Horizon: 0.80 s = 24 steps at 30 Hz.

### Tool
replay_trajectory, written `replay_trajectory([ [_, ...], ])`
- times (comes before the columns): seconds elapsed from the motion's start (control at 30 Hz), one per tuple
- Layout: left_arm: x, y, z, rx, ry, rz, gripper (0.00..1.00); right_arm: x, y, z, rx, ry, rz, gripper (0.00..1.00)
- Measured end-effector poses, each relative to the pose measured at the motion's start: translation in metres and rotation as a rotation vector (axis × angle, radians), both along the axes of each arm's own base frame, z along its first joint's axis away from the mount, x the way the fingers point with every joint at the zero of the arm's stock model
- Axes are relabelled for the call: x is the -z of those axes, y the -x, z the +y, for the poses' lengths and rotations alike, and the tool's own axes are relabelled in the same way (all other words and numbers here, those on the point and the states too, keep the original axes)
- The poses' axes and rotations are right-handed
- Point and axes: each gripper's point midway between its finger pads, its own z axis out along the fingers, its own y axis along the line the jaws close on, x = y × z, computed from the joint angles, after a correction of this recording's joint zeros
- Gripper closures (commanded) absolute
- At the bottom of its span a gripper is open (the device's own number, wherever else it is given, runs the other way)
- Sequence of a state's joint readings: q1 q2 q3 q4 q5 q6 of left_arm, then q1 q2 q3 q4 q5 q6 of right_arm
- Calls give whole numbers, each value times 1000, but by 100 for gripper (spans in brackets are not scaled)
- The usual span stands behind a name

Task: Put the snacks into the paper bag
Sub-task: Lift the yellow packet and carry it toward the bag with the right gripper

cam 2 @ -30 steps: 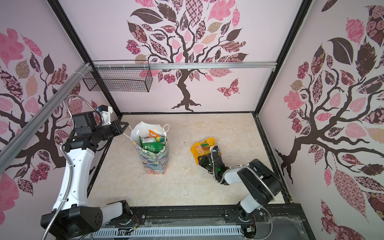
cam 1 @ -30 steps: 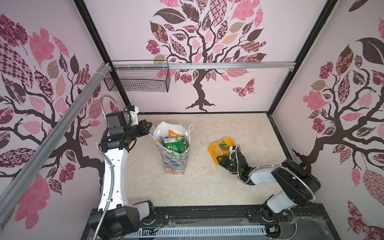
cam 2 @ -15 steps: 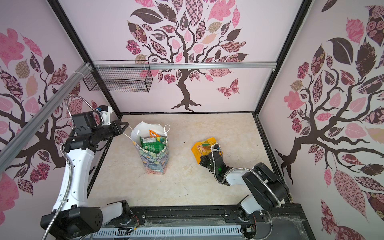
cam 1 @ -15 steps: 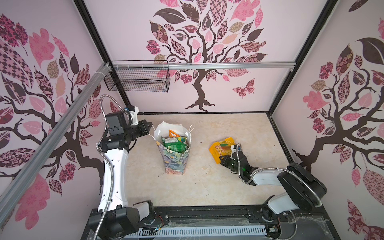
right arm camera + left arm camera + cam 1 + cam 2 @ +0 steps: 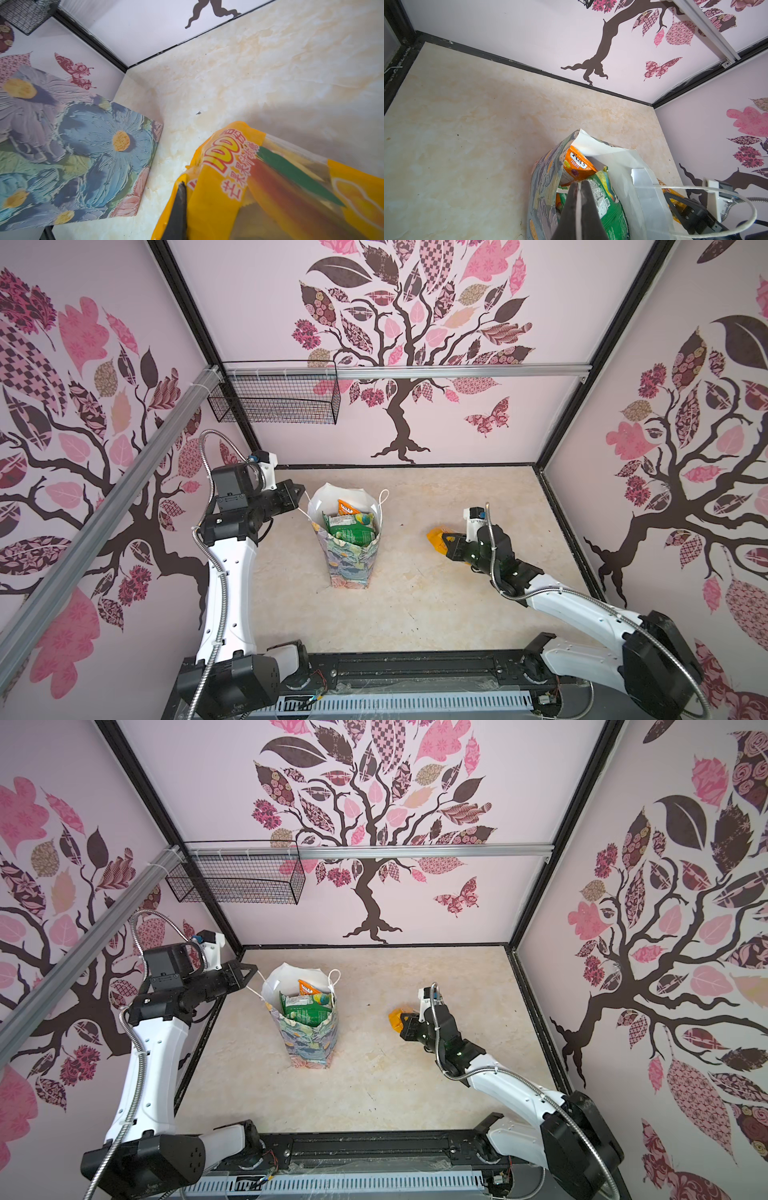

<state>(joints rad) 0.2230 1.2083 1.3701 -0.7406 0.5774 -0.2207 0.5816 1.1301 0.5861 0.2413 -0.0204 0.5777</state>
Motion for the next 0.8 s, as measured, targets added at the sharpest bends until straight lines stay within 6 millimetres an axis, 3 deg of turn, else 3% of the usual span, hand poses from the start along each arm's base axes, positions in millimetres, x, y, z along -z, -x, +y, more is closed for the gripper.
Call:
replay_trajectory([
  [0.2, -1, 2, 0, 0, -2, -7, 100, -16, 6, -3, -17, 24, -29, 100],
  [0.33, -1, 2, -1, 0, -2, -8, 100, -39, 2, 0, -30, 34, -70, 100],
  [0.5, -1, 2, 0, 0, -2, -9, 100, -77, 1, 9, -55, 29, -127, 100],
  [0.8, -1, 2, 0, 0, -2, -9, 100, -167, 9, 28, -88, -12, -266, 100],
])
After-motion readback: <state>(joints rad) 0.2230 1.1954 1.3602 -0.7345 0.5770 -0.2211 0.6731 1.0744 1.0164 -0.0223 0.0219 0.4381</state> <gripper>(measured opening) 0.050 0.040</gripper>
